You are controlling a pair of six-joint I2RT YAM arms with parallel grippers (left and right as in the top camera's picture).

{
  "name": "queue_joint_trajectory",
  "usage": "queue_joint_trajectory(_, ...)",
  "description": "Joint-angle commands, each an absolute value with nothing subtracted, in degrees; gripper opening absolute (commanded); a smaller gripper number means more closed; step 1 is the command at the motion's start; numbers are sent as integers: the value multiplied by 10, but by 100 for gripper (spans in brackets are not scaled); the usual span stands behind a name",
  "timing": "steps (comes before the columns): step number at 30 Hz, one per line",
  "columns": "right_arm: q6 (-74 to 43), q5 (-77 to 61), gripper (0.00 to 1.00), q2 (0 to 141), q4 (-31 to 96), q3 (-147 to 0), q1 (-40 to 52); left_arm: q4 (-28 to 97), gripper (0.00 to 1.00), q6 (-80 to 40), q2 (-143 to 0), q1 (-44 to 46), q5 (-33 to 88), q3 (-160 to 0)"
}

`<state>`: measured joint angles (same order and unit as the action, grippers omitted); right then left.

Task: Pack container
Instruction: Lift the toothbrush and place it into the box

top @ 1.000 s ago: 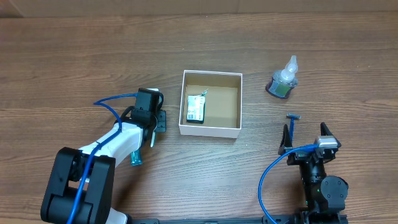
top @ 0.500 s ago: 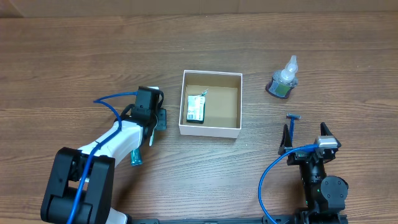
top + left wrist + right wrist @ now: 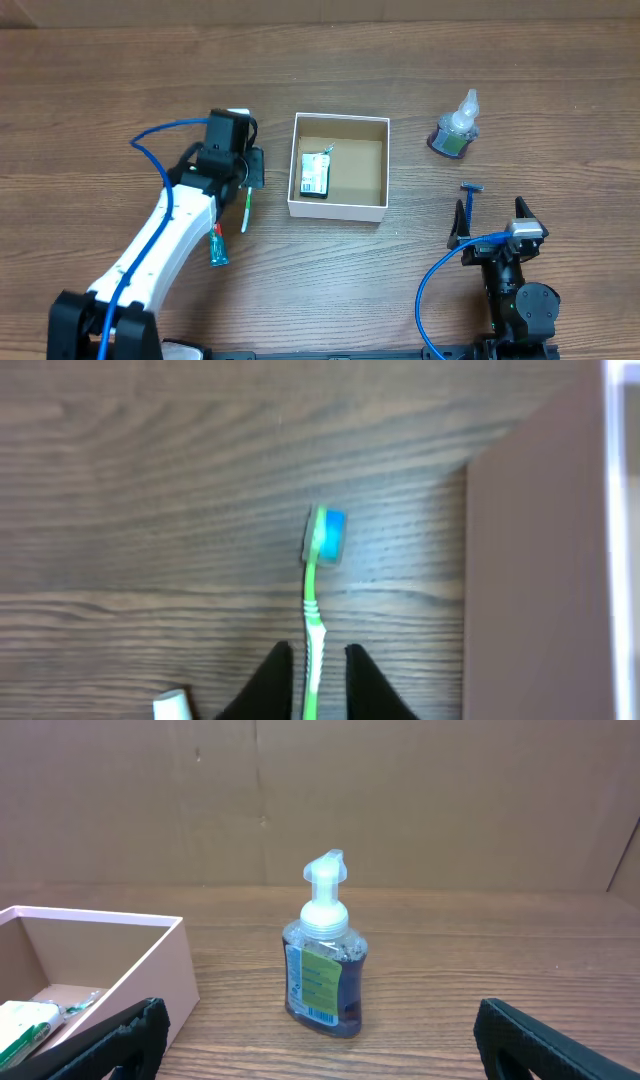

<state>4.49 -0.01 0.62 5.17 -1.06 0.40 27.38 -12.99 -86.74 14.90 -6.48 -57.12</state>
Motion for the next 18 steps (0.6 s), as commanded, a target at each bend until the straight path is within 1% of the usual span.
queue_joint_trajectory(1,46,-1,100,2,48,-4,2,301,32,-129,-866,147,-64,-576)
queue_joint_trajectory(2,46,-1,100,2,48,-4,2,301,40,-129,-870,147,-64,-570)
queue_joint_trajectory(4,46,-1,100,2,48,-4,2,294,49,-130,-885,147,-64,-553)
queue_joint_trajectory(5,46,-1,100,2,48,-4,2,286,52,-133,-893,147,-64,-545)
queue_joint_trajectory(7,46,-1,100,2,48,-4,2,263,53,-143,-911,147,-63,-529)
queue_joint_trajectory(14,46,-1,100,2,48,-4,2,204,52,-149,-994,147,-58,-515)
queue_joint_trajectory(15,46,-1,100,2,48,-4,2,200,51,-149,-1002,147,-59,-515)
queue_joint_trajectory(18,46,-1,100,2,48,-4,2,194,41,-148,-1014,147,-59,-515)
